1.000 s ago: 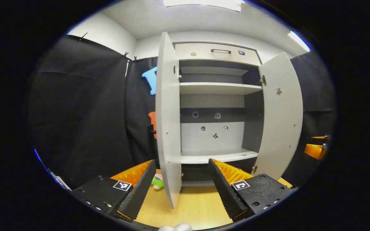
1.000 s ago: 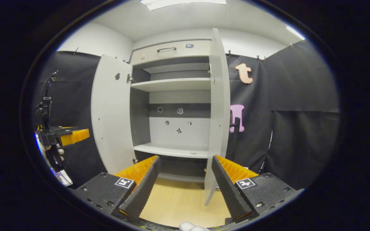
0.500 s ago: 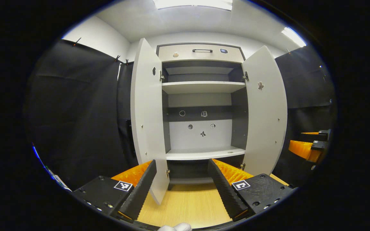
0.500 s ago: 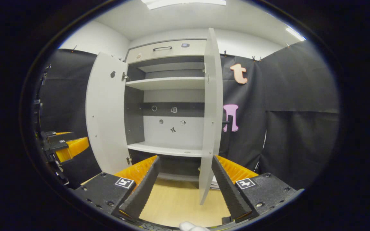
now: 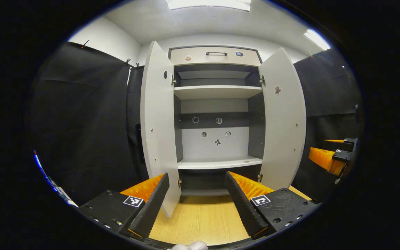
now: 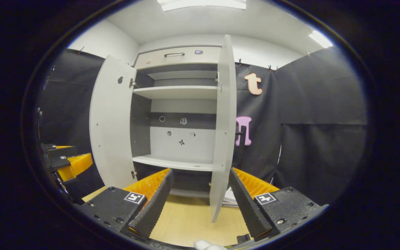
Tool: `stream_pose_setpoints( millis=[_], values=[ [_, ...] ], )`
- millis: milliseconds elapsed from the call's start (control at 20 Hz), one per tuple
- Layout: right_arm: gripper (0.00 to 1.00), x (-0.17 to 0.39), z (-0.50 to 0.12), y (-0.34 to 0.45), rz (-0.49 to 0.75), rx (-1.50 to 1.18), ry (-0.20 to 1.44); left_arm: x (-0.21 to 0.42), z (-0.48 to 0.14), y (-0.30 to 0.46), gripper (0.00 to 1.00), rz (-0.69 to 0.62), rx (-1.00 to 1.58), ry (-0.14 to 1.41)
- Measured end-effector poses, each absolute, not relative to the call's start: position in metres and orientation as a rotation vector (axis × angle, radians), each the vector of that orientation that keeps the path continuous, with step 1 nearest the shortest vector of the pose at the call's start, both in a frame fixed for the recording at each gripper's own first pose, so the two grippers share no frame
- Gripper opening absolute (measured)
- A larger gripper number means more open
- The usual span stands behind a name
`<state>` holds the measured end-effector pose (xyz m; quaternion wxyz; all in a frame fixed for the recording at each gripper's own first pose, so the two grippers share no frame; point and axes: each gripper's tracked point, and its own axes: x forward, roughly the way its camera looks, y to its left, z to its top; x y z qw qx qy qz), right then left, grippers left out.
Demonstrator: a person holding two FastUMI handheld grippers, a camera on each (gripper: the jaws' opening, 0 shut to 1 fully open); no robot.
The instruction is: Open the right door of the double-door shoe cabinet with the right hand, and open the left door with the left hand.
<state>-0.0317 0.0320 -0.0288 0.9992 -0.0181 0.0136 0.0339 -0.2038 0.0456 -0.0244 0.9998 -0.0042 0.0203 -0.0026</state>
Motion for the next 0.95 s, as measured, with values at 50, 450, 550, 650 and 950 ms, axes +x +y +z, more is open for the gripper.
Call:
stream_pose_setpoints(
  millis=[50,450,550,650,950],
  values=[
    [1.00,-0.032,-0.030,0.032,0.067,-0.035,0.029,-0.206,-0.024,0.044,1.00,-0.005,-0.007,0.038],
    [1.00,-0.027,-0.028,0.025,0.052,-0.020,0.029,-0.204,-0.017,0.045,0.96,-0.007,-0.003,0.019],
    [1.00,-0.025,-0.026,0.025,0.049,-0.017,0.026,-0.201,-0.015,0.045,0.96,-0.009,-0.002,0.018],
    [1.00,-0.024,-0.026,0.027,0.052,-0.015,0.029,-0.199,-0.014,0.046,0.96,-0.012,-0.002,0.018],
    [1.00,-0.020,-0.022,0.031,0.053,-0.022,0.023,-0.195,-0.011,0.047,0.96,-0.019,-0.006,0.014]
  ],
)
